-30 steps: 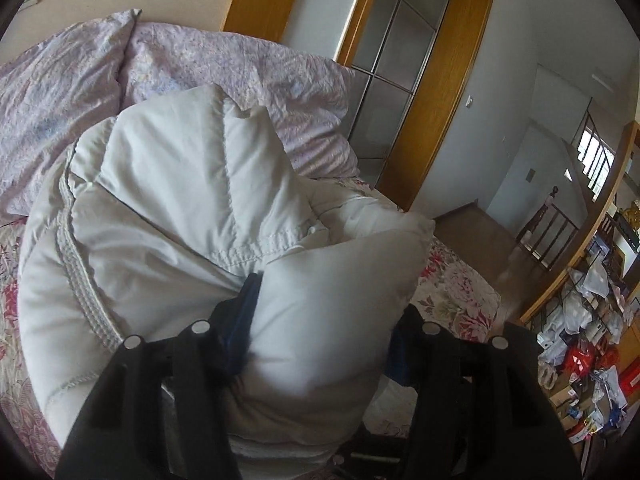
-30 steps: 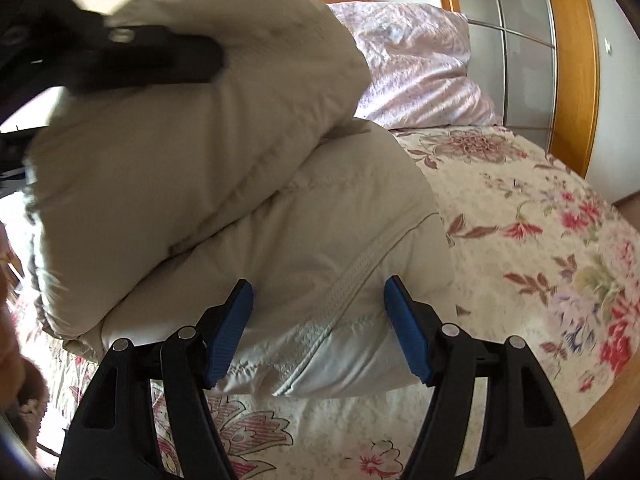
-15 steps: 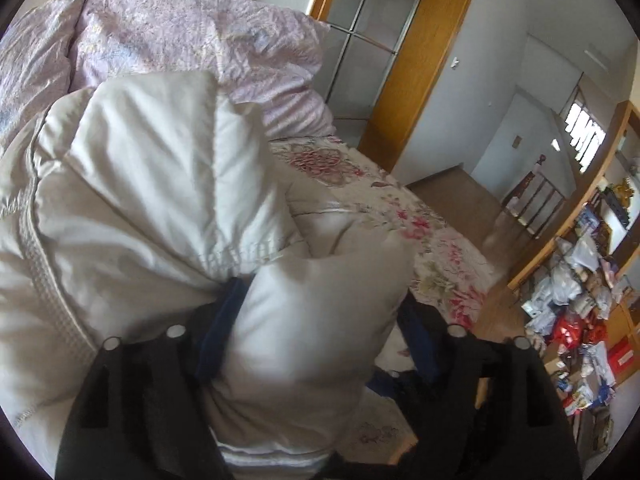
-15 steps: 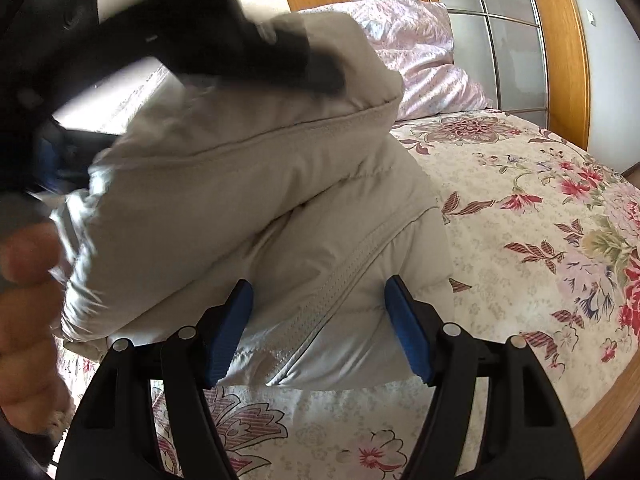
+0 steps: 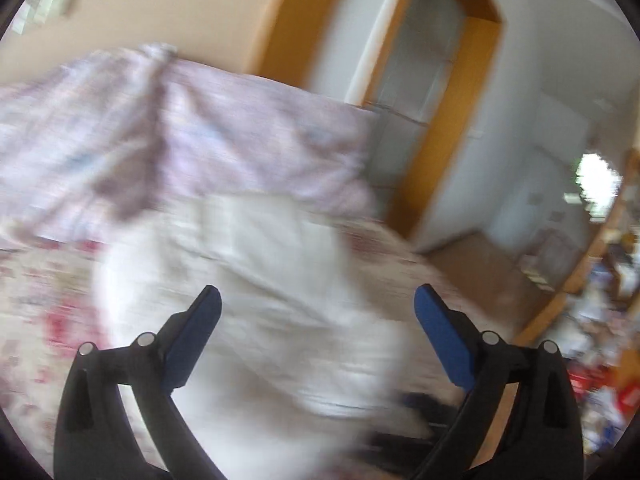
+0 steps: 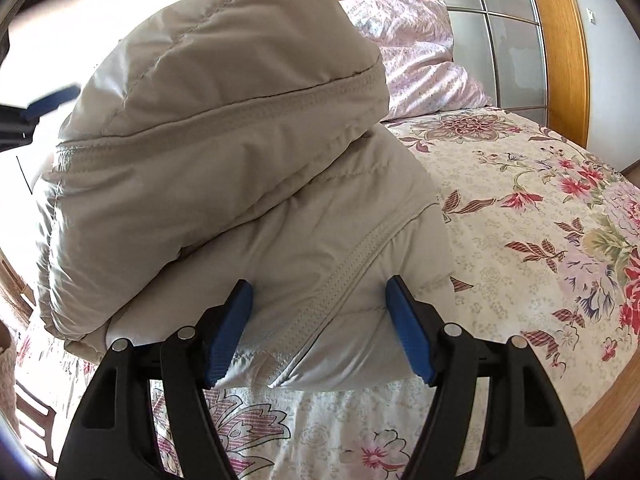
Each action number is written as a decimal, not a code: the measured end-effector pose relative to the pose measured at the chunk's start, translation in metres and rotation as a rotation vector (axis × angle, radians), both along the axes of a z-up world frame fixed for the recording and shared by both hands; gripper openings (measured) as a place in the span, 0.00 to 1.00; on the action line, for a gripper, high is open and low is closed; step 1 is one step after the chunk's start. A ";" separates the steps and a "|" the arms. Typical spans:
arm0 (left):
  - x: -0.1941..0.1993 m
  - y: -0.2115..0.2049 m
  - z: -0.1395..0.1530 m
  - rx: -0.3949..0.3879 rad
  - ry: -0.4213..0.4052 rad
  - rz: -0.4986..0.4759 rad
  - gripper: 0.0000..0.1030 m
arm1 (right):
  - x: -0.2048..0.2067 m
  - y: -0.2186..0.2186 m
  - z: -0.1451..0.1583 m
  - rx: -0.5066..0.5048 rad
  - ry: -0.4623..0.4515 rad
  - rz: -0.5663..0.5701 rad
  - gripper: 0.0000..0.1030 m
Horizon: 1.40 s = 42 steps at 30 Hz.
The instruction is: Fold large clothes
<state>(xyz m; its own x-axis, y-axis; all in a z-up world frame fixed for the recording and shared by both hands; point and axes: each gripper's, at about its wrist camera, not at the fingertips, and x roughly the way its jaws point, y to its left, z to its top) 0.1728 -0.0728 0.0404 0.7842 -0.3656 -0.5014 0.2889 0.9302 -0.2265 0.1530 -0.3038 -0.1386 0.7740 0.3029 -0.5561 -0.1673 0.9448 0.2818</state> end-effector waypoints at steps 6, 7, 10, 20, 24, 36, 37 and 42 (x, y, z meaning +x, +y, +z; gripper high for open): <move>0.036 0.026 -0.039 0.226 0.001 0.242 0.94 | 0.000 0.001 -0.001 -0.016 0.000 -0.003 0.69; 0.042 0.023 -0.046 0.246 0.005 0.241 0.94 | -0.001 0.001 -0.001 -0.018 -0.001 -0.004 0.69; 0.050 0.007 -0.061 0.290 -0.006 0.227 0.94 | -0.001 0.002 -0.001 -0.031 -0.003 -0.003 0.69; 0.064 -0.038 -0.091 0.350 -0.014 0.140 0.94 | -0.006 0.006 0.000 -0.063 -0.007 -0.013 0.69; 0.062 -0.054 -0.101 0.408 -0.043 0.130 0.94 | -0.007 0.006 -0.001 -0.070 -0.009 -0.015 0.69; 0.072 -0.068 -0.119 0.457 -0.062 0.130 0.95 | -0.009 0.012 -0.003 -0.098 -0.021 -0.030 0.70; 0.074 -0.068 -0.120 0.455 -0.059 0.131 0.96 | -0.009 0.013 -0.003 -0.100 -0.022 -0.030 0.70; 0.078 -0.069 -0.122 0.463 -0.047 0.135 0.96 | -0.014 0.015 0.002 -0.123 -0.012 -0.020 0.70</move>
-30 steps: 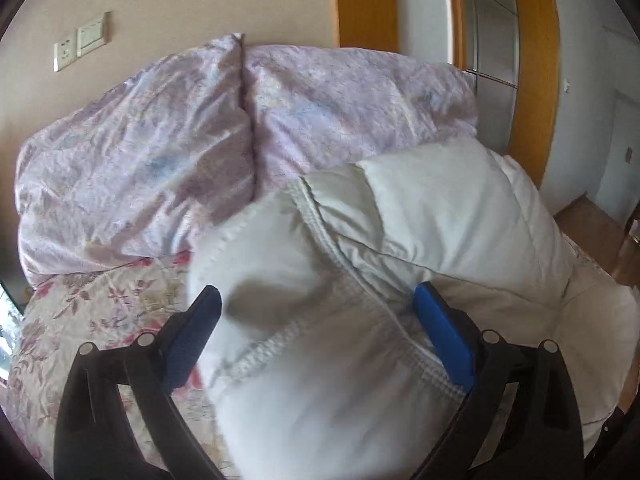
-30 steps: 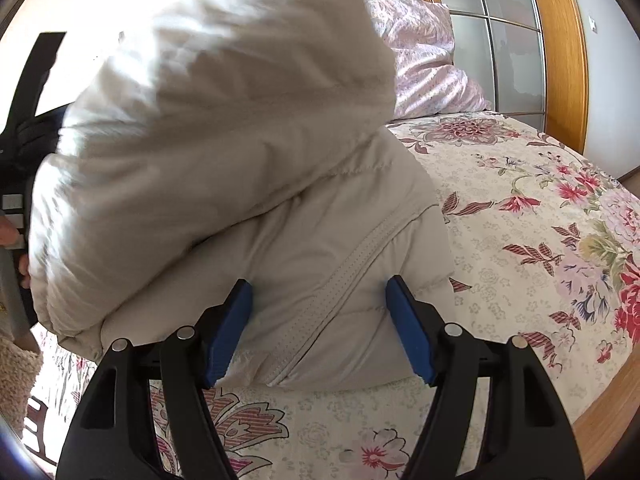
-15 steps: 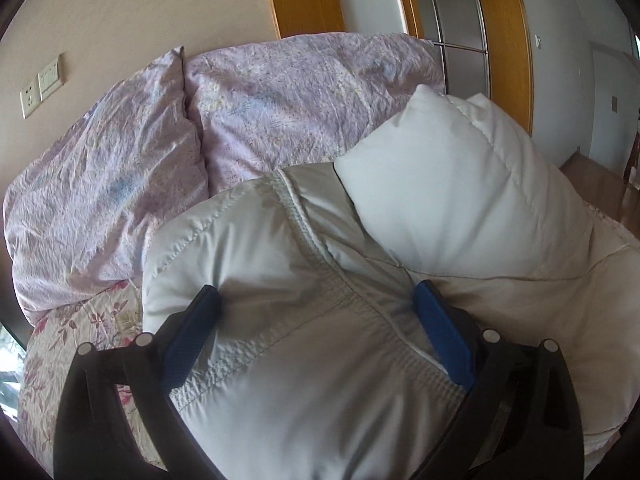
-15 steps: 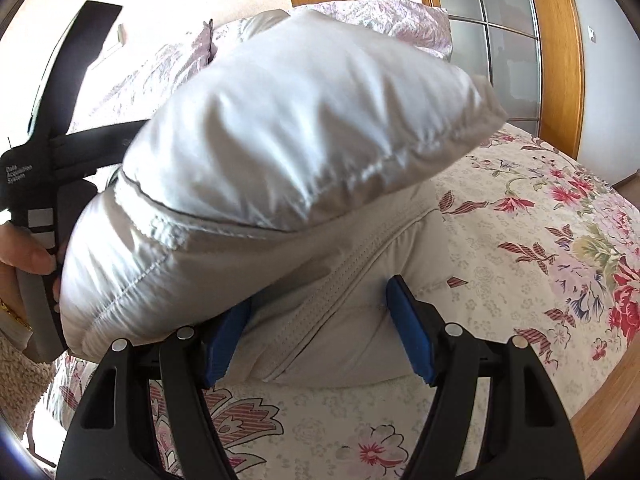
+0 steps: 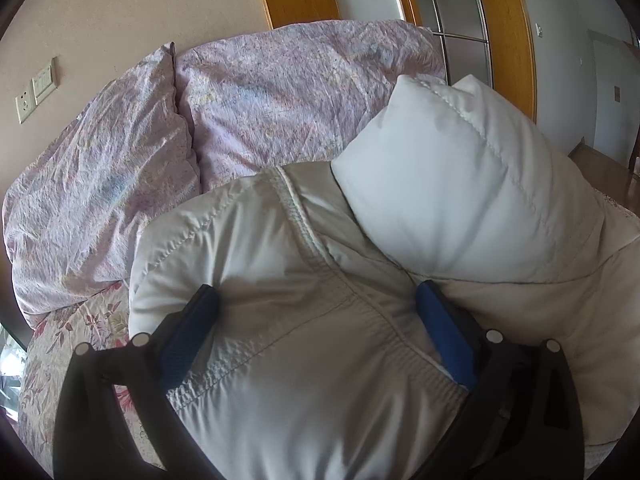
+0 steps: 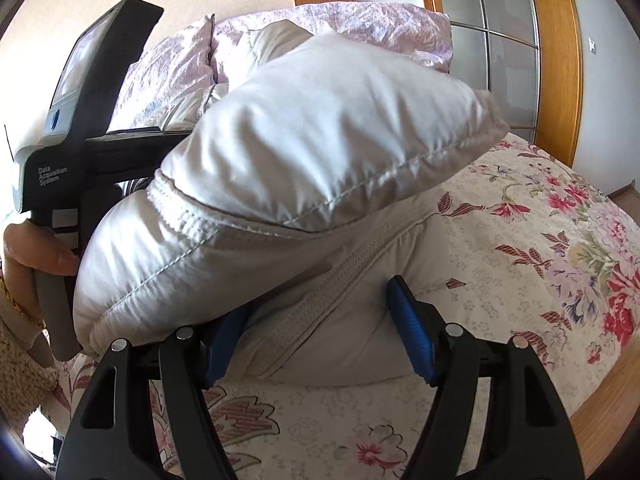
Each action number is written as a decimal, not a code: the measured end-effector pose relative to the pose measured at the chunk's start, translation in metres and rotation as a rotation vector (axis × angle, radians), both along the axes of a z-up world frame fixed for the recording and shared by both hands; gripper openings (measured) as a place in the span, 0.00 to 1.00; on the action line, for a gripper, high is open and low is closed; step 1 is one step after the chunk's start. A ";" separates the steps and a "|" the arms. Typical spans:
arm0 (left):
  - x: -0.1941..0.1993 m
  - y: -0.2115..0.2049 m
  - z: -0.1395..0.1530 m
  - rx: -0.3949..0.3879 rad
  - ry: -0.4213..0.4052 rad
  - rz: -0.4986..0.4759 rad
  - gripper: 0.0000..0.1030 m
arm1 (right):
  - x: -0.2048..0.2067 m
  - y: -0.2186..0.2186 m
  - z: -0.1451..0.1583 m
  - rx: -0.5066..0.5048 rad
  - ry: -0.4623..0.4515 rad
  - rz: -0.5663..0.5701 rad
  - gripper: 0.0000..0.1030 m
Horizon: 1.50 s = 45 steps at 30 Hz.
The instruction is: Fold large clothes
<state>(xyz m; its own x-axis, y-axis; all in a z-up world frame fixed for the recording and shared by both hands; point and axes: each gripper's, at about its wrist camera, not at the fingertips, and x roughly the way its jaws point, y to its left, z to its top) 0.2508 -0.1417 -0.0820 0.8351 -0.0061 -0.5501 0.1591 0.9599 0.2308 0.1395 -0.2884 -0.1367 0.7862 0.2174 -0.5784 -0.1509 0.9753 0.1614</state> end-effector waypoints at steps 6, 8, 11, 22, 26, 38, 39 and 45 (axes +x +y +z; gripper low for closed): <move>-0.003 0.002 0.001 -0.007 -0.008 0.000 0.96 | -0.025 -0.026 0.025 0.021 -0.055 -0.008 0.69; -0.004 0.003 0.002 -0.011 -0.011 0.000 0.96 | -0.034 -0.038 0.050 0.033 -0.122 -0.009 0.69; -0.004 0.004 0.003 -0.019 -0.017 0.001 0.96 | -0.038 -0.040 0.097 0.050 -0.220 0.030 0.69; -0.011 0.011 0.006 -0.075 -0.039 -0.003 0.97 | 0.084 0.014 0.142 0.248 -0.028 0.193 0.24; -0.011 0.014 0.007 -0.098 -0.042 -0.006 0.98 | 0.116 0.005 0.118 0.277 0.070 0.127 0.15; -0.013 0.014 0.007 -0.119 -0.041 -0.025 0.98 | 0.149 -0.001 0.060 0.113 0.177 0.034 0.00; -0.013 0.014 0.007 -0.118 -0.040 -0.027 0.98 | 0.149 0.002 0.057 0.083 0.175 0.034 0.00; -0.011 0.010 0.006 -0.104 -0.030 -0.035 0.98 | 0.152 0.020 0.040 -0.081 0.140 0.038 0.00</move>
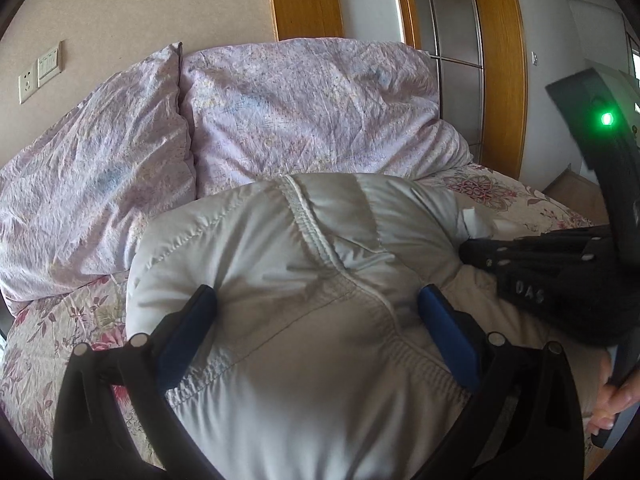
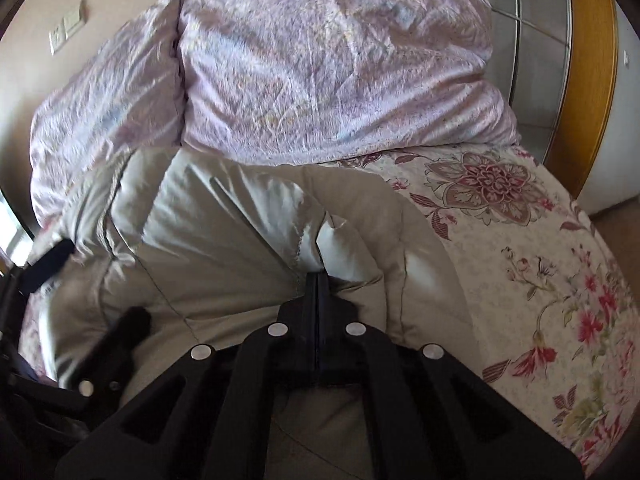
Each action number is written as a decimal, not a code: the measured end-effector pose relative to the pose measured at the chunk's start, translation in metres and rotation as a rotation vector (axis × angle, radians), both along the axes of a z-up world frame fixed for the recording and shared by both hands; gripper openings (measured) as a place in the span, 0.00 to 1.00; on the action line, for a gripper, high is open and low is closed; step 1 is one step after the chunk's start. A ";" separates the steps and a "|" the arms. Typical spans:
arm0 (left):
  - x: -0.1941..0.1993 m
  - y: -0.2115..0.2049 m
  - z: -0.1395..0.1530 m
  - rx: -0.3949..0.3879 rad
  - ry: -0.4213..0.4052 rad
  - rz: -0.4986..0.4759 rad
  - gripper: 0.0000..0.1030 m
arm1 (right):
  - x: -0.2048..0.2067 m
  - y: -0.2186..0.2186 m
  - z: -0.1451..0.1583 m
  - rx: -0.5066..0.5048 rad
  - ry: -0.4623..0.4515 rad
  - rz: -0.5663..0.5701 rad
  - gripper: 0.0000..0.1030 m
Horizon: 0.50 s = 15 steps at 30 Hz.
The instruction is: Fold large clothes
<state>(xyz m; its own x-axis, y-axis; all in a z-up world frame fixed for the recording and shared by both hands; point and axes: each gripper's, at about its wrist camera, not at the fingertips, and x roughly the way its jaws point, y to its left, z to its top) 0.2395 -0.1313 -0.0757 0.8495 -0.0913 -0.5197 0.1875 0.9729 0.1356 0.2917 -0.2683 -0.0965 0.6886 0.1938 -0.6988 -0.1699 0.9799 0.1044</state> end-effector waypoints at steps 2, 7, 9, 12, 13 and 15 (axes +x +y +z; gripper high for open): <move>0.000 -0.001 -0.001 0.003 0.004 -0.003 0.98 | 0.002 0.001 -0.006 -0.017 -0.006 0.010 0.00; 0.002 -0.003 -0.002 0.014 0.011 -0.005 0.98 | 0.008 -0.005 -0.017 0.020 0.010 0.035 0.00; 0.002 -0.003 -0.002 0.014 0.013 -0.007 0.98 | 0.010 -0.008 -0.020 0.051 0.018 0.040 0.00; 0.003 -0.003 -0.002 0.008 0.013 -0.008 0.98 | 0.012 -0.013 -0.025 0.090 0.023 0.057 0.00; 0.002 -0.003 -0.002 0.006 0.011 -0.007 0.98 | 0.013 -0.013 -0.027 0.089 0.026 0.064 0.00; 0.000 -0.002 0.000 0.003 0.012 0.001 0.98 | 0.014 -0.010 -0.027 0.073 0.030 0.070 0.00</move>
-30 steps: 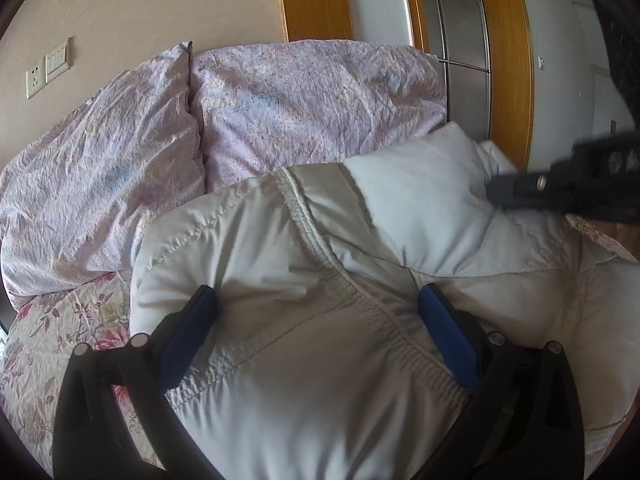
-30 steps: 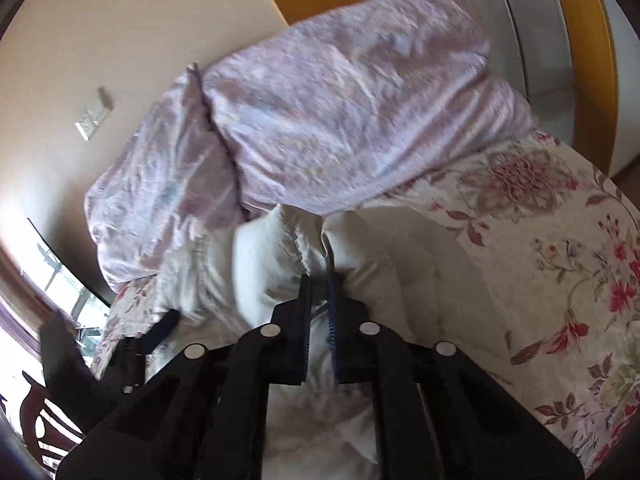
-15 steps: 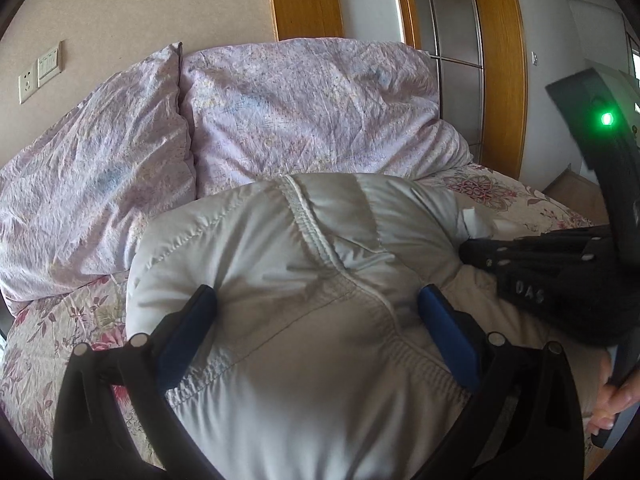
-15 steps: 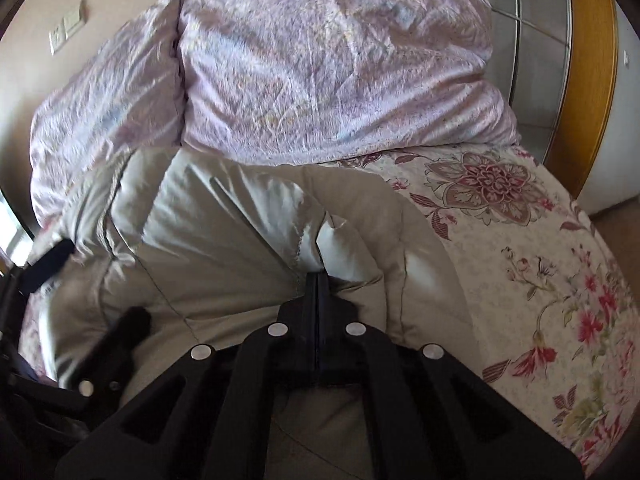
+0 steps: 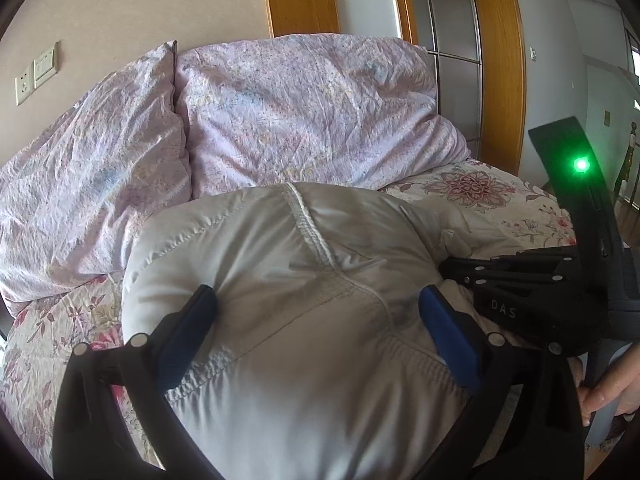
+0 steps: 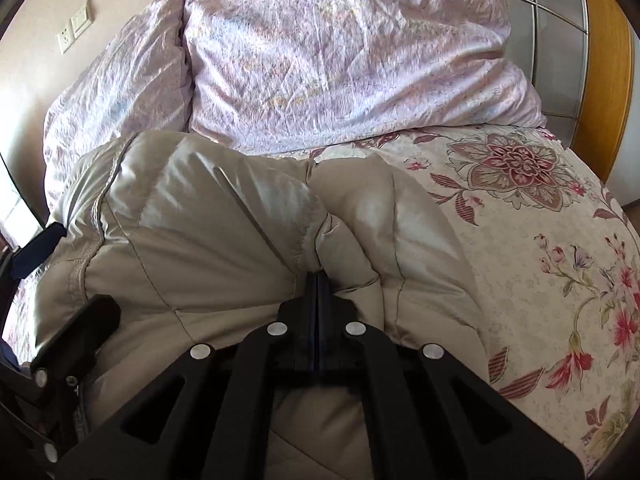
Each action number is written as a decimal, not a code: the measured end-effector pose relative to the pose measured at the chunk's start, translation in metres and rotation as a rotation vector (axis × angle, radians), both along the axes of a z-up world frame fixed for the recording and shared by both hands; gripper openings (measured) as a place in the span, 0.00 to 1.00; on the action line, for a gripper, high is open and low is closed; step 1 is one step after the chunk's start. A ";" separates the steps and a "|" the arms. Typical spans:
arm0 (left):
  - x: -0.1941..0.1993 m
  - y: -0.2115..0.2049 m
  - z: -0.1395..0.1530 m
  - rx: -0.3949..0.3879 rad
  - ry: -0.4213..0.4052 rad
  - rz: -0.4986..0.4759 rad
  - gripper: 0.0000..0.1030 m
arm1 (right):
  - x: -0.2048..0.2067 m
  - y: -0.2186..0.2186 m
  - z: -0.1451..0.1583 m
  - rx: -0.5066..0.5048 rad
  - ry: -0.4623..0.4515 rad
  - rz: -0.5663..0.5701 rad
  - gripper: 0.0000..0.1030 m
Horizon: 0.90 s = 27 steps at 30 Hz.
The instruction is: Fold large clothes
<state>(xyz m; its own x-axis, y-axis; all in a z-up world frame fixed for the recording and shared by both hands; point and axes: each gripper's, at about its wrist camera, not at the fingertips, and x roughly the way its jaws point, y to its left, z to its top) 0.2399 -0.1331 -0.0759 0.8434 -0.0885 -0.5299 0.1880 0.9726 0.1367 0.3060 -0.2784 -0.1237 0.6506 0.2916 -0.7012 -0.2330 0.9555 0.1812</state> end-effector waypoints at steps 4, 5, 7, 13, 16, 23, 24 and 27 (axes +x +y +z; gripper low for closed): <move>-0.019 0.016 0.012 -0.035 -0.006 0.055 0.98 | 0.000 0.011 0.006 -0.102 0.006 -0.009 0.00; -0.022 0.022 0.015 -0.045 -0.005 0.066 0.98 | -0.001 0.012 0.008 -0.128 0.004 -0.011 0.00; -0.026 0.036 0.021 -0.026 -0.010 0.109 0.98 | -0.004 0.016 0.013 -0.169 -0.004 -0.016 0.00; -0.008 0.065 0.028 0.029 -0.020 0.208 0.98 | -0.006 0.004 0.009 -0.104 -0.007 -0.032 0.00; 0.003 0.061 0.015 0.064 -0.005 0.191 0.98 | -0.007 0.002 0.006 -0.080 -0.018 -0.041 0.00; 0.020 0.070 -0.006 -0.016 0.084 0.154 0.98 | -0.008 -0.002 0.001 -0.041 -0.032 -0.049 0.00; 0.022 0.070 -0.008 -0.018 0.094 0.155 0.98 | -0.008 -0.002 0.001 -0.041 -0.032 -0.049 0.00; 0.023 0.067 -0.013 -0.009 0.090 0.161 0.98 | -0.008 -0.002 0.000 -0.037 -0.034 -0.050 0.00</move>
<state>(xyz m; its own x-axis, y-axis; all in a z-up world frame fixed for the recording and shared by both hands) 0.2633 -0.0656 -0.0889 0.7961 0.0391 -0.6039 0.0407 0.9922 0.1178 0.2981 -0.2805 -0.1240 0.6874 0.2322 -0.6882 -0.1898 0.9720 0.1384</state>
